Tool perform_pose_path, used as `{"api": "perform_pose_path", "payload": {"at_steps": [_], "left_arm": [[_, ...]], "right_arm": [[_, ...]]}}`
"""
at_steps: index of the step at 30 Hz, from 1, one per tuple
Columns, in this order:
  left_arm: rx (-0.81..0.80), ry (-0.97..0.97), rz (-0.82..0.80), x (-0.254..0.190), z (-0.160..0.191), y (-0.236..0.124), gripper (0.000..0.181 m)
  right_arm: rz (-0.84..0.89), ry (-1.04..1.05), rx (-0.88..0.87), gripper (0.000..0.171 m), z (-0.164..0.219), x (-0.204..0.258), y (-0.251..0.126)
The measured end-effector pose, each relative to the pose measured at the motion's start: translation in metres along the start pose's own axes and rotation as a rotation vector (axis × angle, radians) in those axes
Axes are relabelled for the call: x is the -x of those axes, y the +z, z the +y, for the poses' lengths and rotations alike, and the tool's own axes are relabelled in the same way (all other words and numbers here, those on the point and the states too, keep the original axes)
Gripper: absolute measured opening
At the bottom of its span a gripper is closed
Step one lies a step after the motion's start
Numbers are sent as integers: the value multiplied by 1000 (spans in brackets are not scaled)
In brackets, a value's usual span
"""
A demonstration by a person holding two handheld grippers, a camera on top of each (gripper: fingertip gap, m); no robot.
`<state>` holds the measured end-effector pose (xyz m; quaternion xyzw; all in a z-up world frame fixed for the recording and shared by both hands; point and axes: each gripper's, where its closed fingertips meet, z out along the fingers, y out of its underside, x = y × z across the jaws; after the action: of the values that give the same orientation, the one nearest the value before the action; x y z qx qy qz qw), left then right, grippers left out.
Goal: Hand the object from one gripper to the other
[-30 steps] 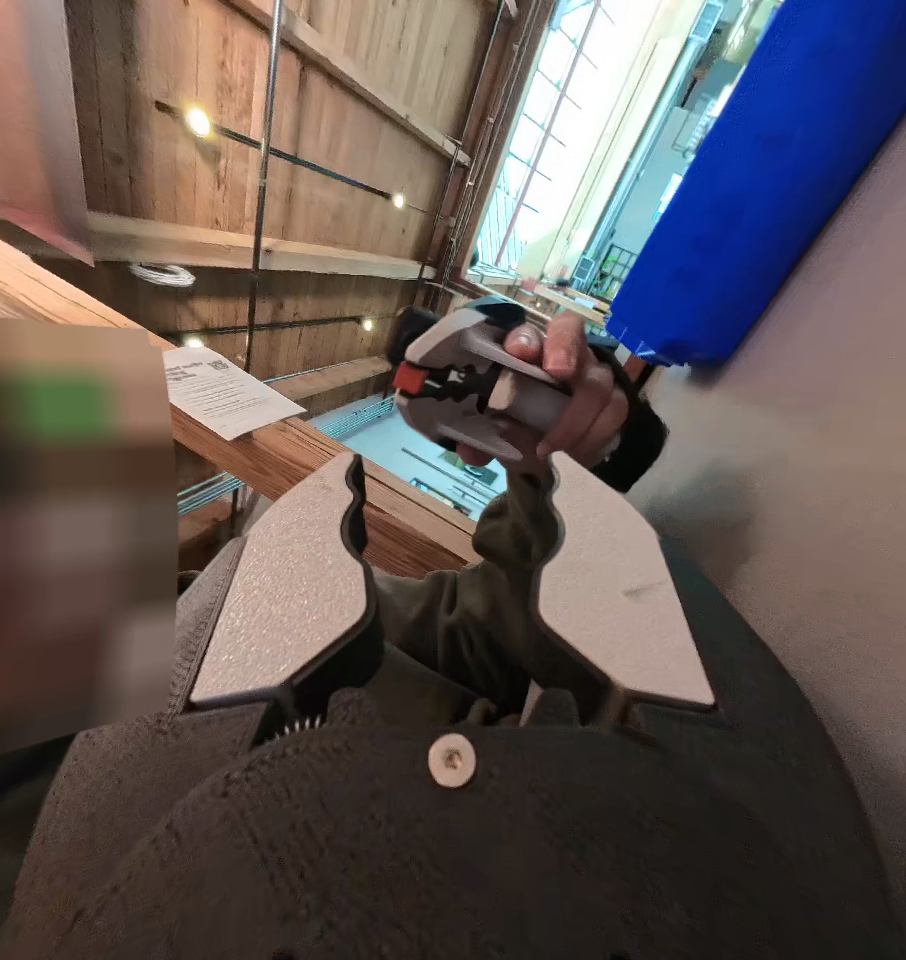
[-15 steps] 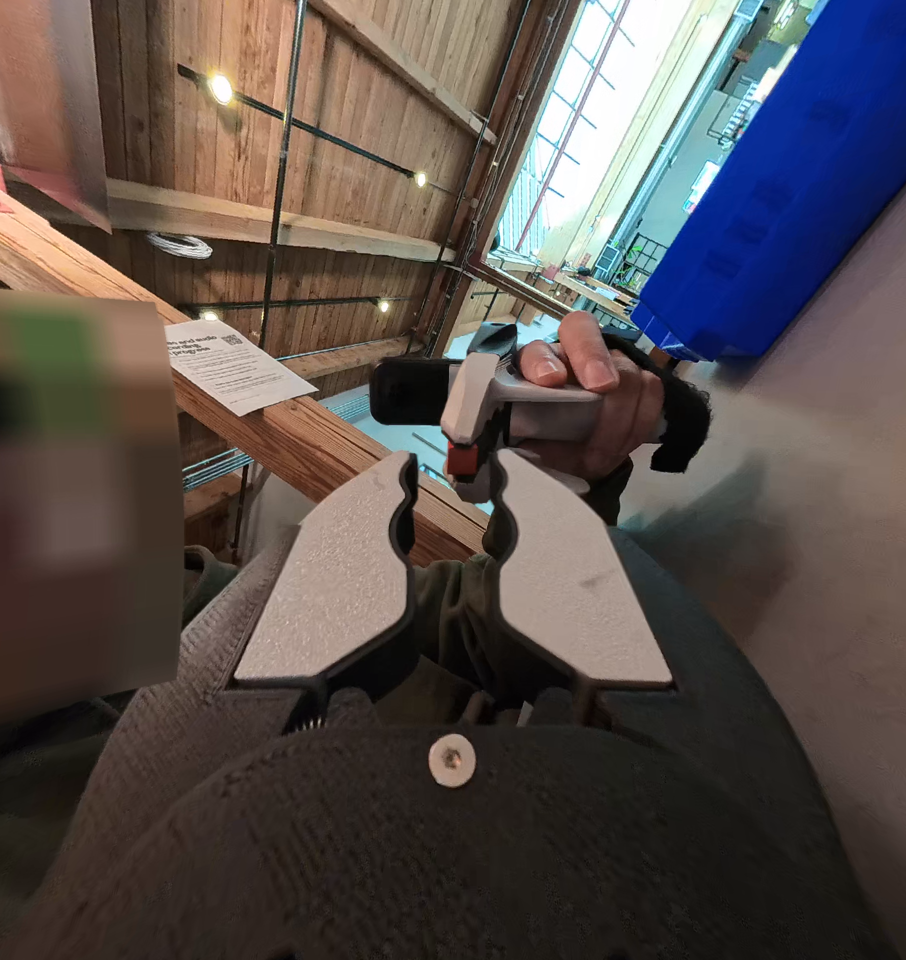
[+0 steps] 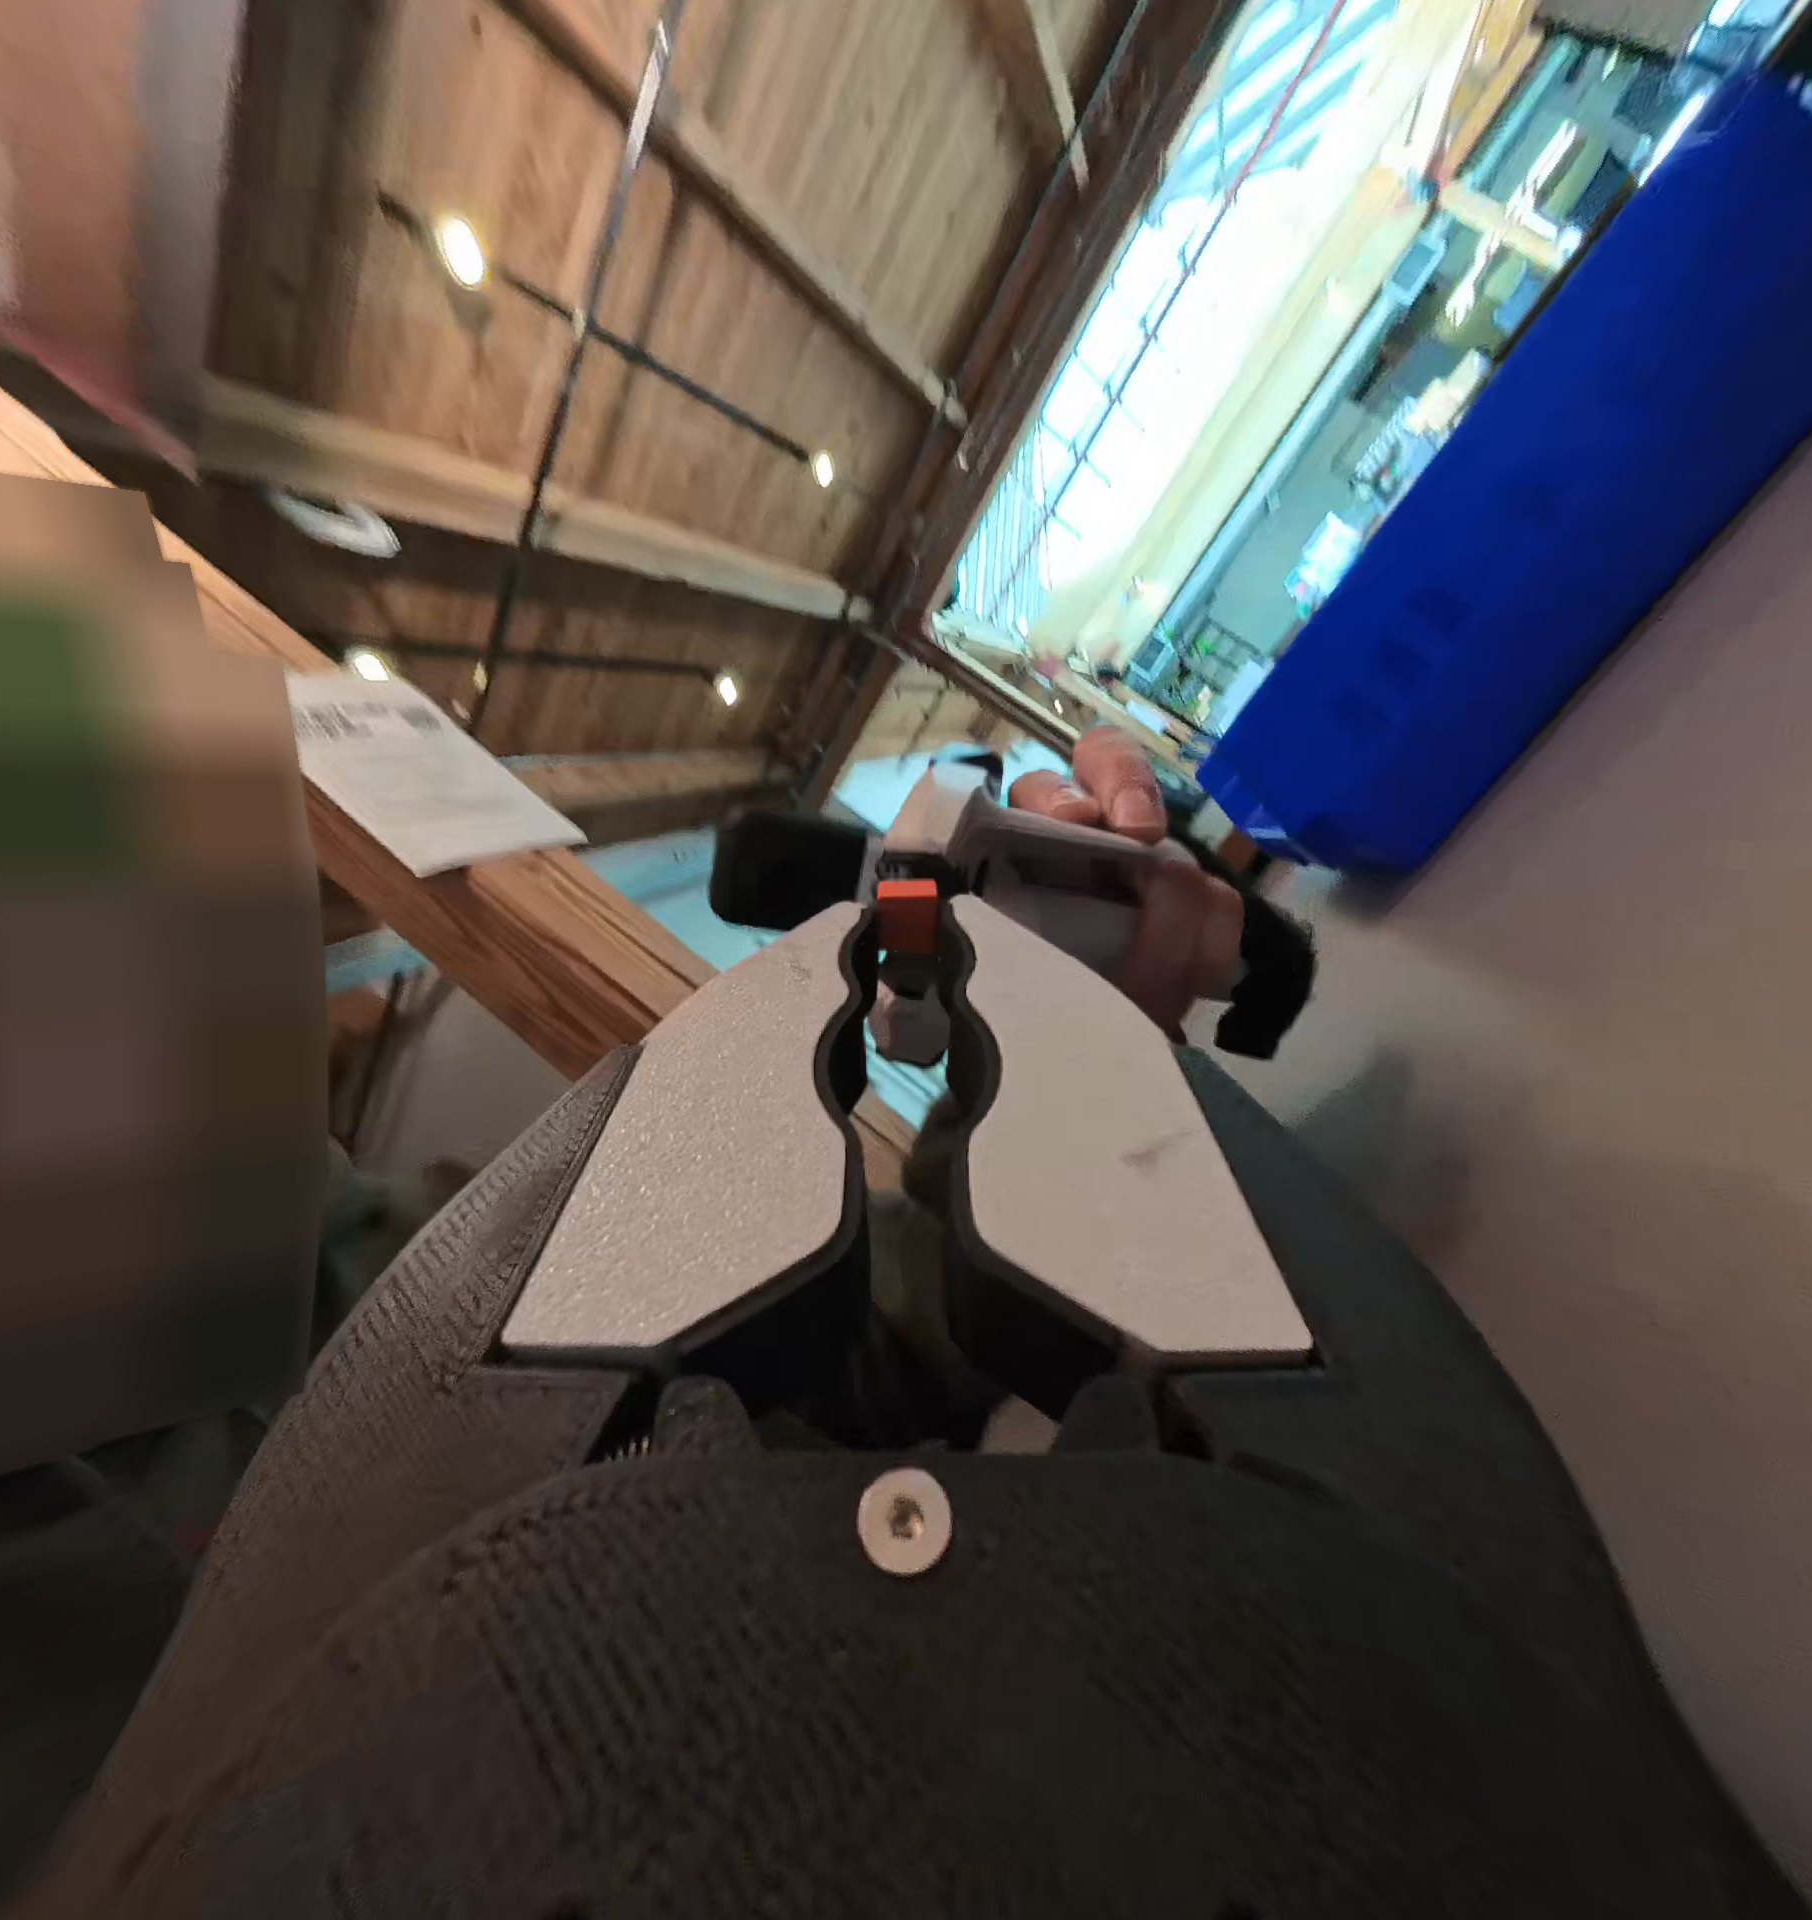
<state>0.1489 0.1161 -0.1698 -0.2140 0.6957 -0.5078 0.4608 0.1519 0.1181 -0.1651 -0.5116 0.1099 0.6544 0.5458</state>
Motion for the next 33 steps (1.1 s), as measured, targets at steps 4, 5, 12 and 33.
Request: {"api": "perform_pose_path", "payload": {"at_steps": [4,5,12,33], "left_arm": [[31,139,-250,24,-6,2,26],[59,178,-313,28,-5,5,27],[224,391,-466,24,3,23,26],[245,340,-543,26,1,24,11]], "right_arm": [[-54,121,-240,10,-30,-1,-13],[-66,141,-286,10,-34,-2,-15],[-137,194,-363,11,-31,1,-8],[-133,165,-393,10,-27,1,-5]]}}
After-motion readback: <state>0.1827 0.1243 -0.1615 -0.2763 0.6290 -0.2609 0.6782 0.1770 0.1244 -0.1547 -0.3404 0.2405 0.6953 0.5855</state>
